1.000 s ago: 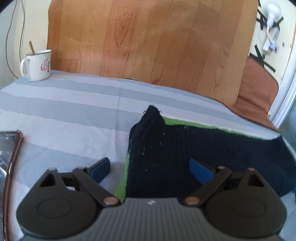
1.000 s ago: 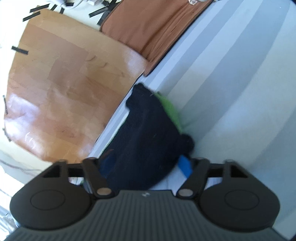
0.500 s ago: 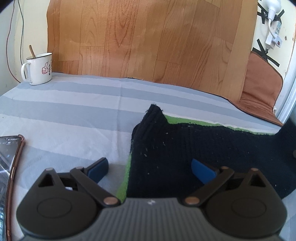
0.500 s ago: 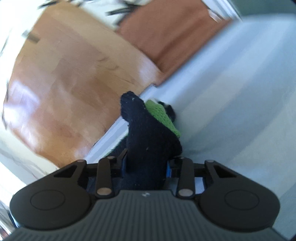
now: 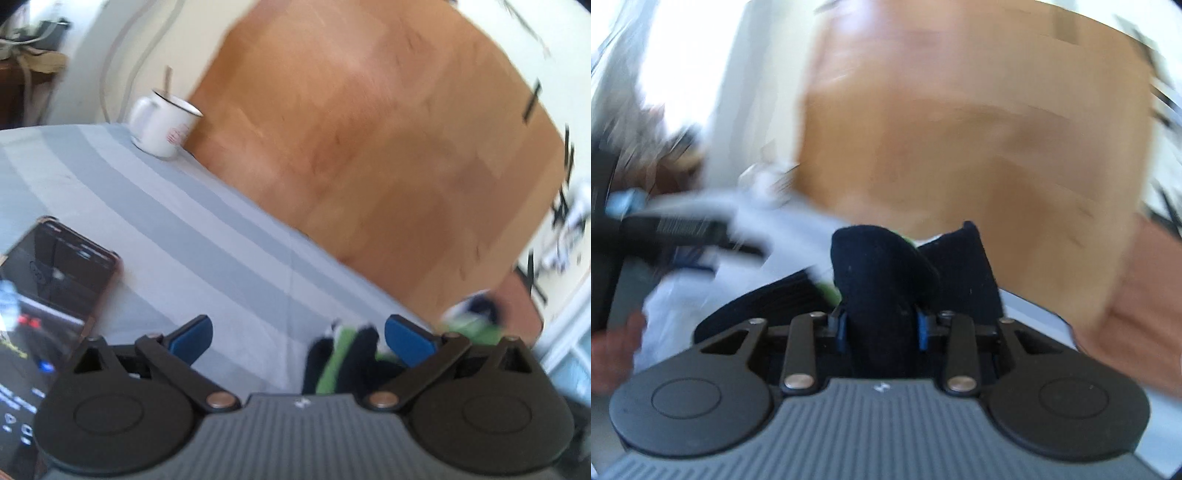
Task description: Fold small clothes
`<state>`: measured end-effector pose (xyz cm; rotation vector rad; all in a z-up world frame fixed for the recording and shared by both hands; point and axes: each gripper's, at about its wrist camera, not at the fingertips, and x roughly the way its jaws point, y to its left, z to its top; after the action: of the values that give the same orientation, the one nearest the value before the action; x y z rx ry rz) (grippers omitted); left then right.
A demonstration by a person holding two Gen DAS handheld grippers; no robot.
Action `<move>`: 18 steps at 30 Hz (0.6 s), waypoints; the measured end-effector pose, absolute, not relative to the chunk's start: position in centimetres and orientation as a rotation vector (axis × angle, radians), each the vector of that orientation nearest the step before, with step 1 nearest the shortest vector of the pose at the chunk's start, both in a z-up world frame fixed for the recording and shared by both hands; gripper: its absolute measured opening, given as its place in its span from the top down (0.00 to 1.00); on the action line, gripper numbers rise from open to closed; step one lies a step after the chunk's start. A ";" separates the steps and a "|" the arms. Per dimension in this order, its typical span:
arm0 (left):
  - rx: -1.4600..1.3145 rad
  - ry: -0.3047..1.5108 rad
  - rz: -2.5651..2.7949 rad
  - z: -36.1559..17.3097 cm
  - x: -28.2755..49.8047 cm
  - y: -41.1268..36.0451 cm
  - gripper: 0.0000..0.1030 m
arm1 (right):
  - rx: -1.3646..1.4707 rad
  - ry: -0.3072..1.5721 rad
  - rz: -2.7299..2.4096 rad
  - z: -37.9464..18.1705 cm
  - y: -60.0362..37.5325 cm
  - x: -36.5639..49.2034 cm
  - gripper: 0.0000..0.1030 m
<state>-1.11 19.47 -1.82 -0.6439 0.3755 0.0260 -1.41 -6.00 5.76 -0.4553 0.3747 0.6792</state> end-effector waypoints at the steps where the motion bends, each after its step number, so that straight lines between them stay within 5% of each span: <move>1: -0.652 0.369 0.036 -1.8 -1.2 19.7 0.00 | -0.505 0.372 0.711 4.9 -4.8 -1.7 0.65; 13: -0.649 0.419 -0.033 -2.0 -0.1 19.4 0.00 | -0.622 0.359 0.939 2.4 -2.7 -2.7 0.69; 16: -0.623 0.442 -0.049 -2.2 0.3 18.7 0.00 | -0.540 0.386 0.965 2.8 -3.3 -1.9 0.63; 18: -0.597 0.467 -0.042 -2.3 0.7 18.3 0.00 | -0.462 0.409 1.017 3.2 -4.6 -1.7 0.50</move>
<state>0.71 18.28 -2.25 -0.5973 0.4675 -0.0420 -1.67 -4.61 3.24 -0.4625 0.4092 1.0171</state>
